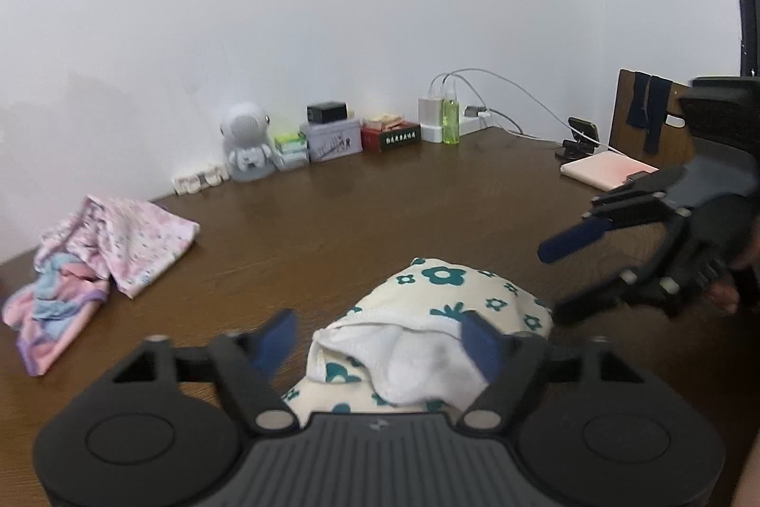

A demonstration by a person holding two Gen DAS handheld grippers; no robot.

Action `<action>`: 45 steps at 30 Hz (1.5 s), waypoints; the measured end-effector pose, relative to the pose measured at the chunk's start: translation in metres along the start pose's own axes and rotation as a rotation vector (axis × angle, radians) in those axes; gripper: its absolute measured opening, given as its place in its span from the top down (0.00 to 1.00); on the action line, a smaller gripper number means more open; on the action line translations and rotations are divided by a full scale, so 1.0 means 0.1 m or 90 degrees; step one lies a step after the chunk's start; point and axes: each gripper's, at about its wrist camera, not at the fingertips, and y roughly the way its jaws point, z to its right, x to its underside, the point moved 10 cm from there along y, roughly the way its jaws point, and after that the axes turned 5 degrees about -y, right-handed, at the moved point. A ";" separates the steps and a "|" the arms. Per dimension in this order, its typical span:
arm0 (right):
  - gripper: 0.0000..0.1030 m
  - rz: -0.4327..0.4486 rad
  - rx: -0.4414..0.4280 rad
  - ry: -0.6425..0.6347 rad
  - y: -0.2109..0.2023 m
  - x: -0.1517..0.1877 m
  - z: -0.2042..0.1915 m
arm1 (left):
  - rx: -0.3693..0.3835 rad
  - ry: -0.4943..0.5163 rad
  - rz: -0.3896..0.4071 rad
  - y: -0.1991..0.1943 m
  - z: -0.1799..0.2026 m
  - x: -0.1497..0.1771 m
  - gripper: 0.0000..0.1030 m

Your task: Fold clothes

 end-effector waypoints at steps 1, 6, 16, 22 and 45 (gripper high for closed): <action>0.23 0.004 0.000 0.015 -0.01 0.00 0.04 | -0.002 0.003 0.005 -0.07 0.01 0.02 0.15; 0.13 0.009 -0.009 0.075 0.01 0.03 0.21 | -0.019 0.006 0.010 -0.28 0.03 0.08 0.07; 0.22 -0.006 -0.061 0.197 0.17 0.10 0.42 | 0.017 0.077 -0.024 0.08 0.27 0.03 0.46; 0.29 -0.019 -0.090 0.222 0.27 0.12 0.42 | 0.003 0.136 -0.083 0.45 0.35 0.18 0.60; 0.55 -0.017 -0.197 0.360 0.48 0.15 0.48 | 0.029 0.058 -0.091 0.40 0.18 0.38 0.61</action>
